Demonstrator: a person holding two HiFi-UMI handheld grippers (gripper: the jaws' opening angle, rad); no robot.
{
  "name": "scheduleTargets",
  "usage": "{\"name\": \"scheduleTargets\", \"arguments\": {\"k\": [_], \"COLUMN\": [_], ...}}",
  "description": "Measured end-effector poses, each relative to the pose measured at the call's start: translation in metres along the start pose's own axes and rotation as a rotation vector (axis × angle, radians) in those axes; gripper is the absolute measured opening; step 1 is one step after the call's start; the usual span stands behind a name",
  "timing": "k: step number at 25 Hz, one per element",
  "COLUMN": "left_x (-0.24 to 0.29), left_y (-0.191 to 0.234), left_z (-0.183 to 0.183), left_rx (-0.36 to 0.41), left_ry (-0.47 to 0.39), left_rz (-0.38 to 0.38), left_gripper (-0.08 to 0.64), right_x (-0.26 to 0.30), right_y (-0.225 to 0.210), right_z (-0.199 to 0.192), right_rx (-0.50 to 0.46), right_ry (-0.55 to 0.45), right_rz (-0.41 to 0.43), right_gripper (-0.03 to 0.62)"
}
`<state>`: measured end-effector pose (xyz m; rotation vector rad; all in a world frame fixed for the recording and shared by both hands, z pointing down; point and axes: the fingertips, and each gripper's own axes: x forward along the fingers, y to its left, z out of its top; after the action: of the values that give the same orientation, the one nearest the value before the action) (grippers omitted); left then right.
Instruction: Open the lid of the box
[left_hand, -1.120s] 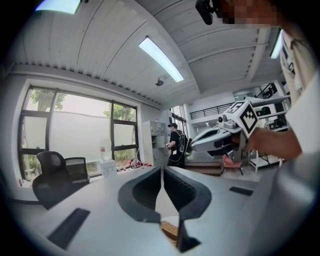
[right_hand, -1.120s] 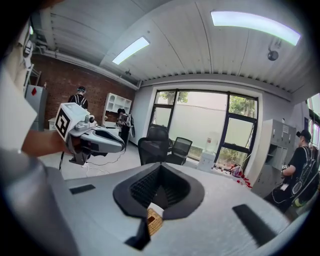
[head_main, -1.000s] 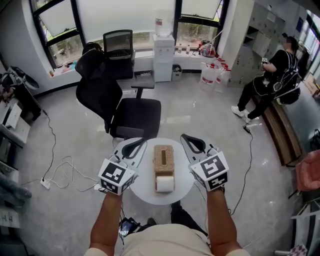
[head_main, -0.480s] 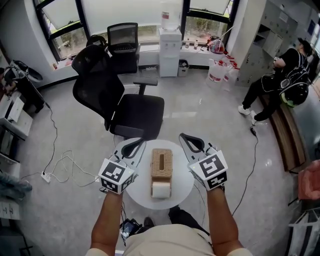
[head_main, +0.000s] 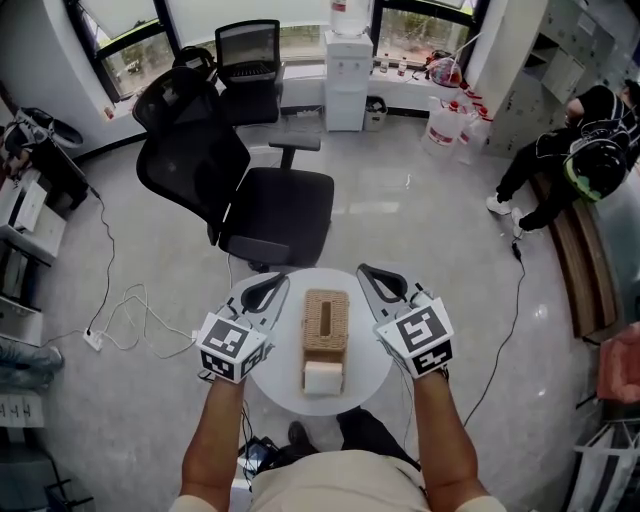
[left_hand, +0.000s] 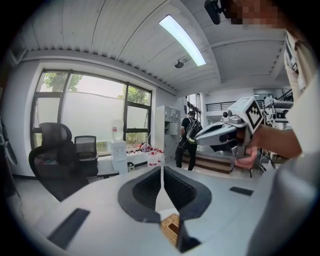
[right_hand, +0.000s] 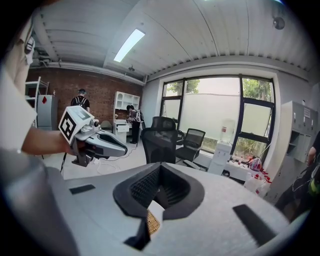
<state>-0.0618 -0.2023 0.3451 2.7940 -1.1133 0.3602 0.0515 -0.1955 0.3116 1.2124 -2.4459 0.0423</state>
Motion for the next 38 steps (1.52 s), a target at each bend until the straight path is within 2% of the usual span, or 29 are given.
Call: {"name": "scheduleTargets", "arguments": {"k": [10, 23, 38], "left_x": [0.025, 0.051, 0.068], "left_y": [0.023, 0.027, 0.025], "left_z": [-0.038, -0.092, -0.132], "left_rx": [-0.053, -0.116, -0.133], "left_ry": [0.052, 0.118, 0.171], "left_rz": [0.006, 0.014, 0.032], "left_gripper": [0.023, 0.023, 0.023], "right_x": [0.037, 0.064, 0.078], "right_y": [-0.010, -0.012, -0.018], "right_z": [-0.033, -0.078, -0.119], "right_rx": [0.031, 0.064, 0.093], "right_ry": [0.048, 0.093, 0.126], "right_rz": [0.028, 0.066, 0.093], "right_gripper": [-0.008, -0.008, -0.008]}}
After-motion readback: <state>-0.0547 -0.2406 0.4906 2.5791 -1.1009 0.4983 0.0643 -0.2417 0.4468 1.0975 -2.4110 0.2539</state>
